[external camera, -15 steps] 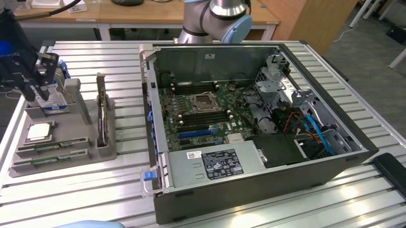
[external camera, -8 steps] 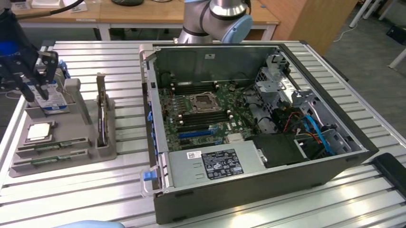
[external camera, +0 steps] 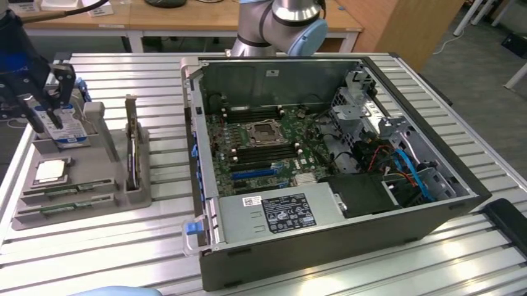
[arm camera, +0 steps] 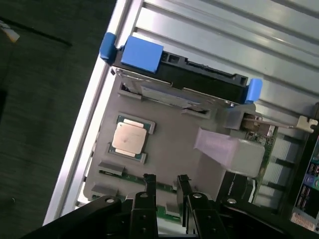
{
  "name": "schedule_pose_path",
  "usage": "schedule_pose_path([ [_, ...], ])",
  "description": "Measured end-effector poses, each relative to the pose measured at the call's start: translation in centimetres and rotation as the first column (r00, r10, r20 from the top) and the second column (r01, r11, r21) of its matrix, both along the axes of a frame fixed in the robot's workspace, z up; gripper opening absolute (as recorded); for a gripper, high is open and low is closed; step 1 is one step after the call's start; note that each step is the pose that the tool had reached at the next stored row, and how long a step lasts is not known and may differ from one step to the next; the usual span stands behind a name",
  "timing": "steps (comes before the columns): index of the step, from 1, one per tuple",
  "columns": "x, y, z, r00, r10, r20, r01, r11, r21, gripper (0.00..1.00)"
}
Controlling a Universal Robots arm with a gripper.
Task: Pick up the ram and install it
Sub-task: 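Pick up the ram and move it above insertion slot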
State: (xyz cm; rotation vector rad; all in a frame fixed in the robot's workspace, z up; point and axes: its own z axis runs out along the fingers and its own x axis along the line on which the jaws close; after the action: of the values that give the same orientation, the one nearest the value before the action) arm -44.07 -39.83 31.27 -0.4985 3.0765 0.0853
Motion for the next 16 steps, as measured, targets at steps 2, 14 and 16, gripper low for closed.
schedule_pose_path([
  [2,0.00,0.00,-0.01,0.9994,0.036,0.0000,-0.036,0.9994,0.0000,0.31],
  [14,0.00,0.00,-0.03,0.9678,0.252,0.0000,-0.252,0.9678,0.0000,0.31],
  [16,0.00,0.00,-0.03,0.9580,0.287,-0.0001,-0.287,0.9580,-0.0001,0.31],
])
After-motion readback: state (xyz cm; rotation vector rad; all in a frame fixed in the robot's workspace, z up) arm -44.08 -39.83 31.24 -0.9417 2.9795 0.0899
